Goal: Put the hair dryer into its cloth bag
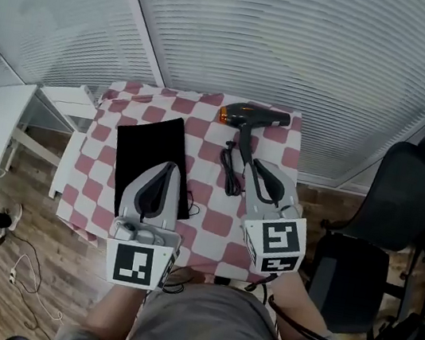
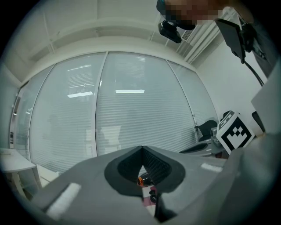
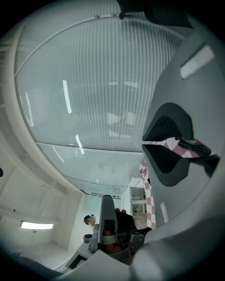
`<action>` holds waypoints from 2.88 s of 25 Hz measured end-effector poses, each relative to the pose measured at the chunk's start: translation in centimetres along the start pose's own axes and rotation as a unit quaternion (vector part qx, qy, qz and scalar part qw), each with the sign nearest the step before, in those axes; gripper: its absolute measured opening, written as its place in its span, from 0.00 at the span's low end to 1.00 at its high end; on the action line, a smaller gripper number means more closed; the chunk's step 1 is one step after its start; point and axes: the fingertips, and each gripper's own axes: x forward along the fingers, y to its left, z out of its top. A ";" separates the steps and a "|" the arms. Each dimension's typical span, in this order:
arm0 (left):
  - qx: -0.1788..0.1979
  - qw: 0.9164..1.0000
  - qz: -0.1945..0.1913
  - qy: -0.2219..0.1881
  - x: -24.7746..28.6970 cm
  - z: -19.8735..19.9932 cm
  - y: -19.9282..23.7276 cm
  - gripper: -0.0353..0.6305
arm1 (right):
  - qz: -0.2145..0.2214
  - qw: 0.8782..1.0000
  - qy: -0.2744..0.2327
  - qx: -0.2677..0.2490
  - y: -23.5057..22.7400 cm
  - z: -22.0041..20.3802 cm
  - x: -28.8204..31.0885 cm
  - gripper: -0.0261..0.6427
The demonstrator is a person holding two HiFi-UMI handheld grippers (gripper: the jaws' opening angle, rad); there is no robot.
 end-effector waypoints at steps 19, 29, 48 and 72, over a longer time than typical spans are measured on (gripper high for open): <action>-0.098 0.986 -0.051 0.125 10.7 -15.6 6.2 0.05 | 0.017 0.961 0.273 0.036 1.9 -17.4 15.1 0.28; -0.132 0.976 -0.061 0.163 12.1 -20.5 7.6 0.05 | 0.010 0.929 0.368 0.030 2.3 -22.6 16.3 0.32; -0.116 0.979 -0.082 0.144 12.5 -18.6 6.5 0.05 | -0.041 0.954 0.293 -0.056 -1.0 -17.4 14.5 0.28; -0.129 0.974 -0.093 0.161 13.9 -21.0 6.7 0.05 | -0.031 0.931 0.341 -0.129 -2.8 -21.6 16.3 0.87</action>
